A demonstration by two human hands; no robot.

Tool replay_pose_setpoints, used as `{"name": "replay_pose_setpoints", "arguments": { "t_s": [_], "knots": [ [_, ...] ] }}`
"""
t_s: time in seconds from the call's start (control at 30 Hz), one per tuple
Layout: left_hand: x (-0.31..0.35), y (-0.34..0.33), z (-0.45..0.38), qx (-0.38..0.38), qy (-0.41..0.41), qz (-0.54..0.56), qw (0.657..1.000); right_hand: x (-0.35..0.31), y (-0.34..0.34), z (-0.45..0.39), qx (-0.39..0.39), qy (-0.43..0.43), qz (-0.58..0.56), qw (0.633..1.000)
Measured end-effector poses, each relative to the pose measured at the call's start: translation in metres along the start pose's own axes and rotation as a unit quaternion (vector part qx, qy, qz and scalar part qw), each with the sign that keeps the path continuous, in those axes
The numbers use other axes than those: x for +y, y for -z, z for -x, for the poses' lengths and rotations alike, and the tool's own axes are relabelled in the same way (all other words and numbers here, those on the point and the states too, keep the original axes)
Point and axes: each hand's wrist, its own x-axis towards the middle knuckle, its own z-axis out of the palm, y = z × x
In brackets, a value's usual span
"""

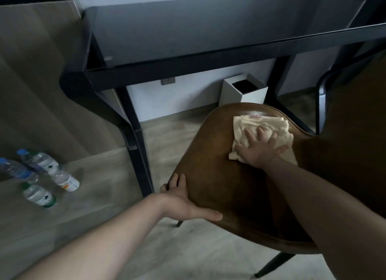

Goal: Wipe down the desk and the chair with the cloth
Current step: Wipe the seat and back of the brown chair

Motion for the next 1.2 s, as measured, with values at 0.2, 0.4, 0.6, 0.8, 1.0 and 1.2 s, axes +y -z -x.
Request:
{"name": "replay_pose_setpoints", "arguments": {
  "t_s": [0.2, 0.4, 0.6, 0.8, 1.0, 1.2],
  "knots": [
    [0.005, 0.005, 0.000, -0.007, -0.004, -0.023, 1.000, 0.003, -0.007, 0.018, -0.014, 0.032, 0.032, 0.999],
    [0.007, 0.007, 0.009, -0.010, -0.001, 0.025, 1.000, 0.001, -0.022, 0.109, -0.057, 0.101, 0.008, 0.993],
    [0.009, 0.004, 0.028, 0.004, 0.002, 0.058, 0.998, 0.014, -0.026, 0.181, -0.095, 0.088, -0.013, 0.991],
    [0.007, 0.001, 0.026, 0.008, -0.004, 0.072, 0.997, 0.024, -0.031, 0.202, -0.108, 0.074, 0.001, 0.991],
    [0.006, 0.001, 0.023, 0.000, -0.014, 0.070, 0.997, 0.006, -0.036, 0.167, -0.075, -0.001, -0.035, 0.997],
    [0.001, 0.001, 0.006, 0.009, -0.001, 0.058, 0.998, 0.002, -0.036, 0.107, -0.036, -0.034, -0.069, 0.996]
  ]
}}
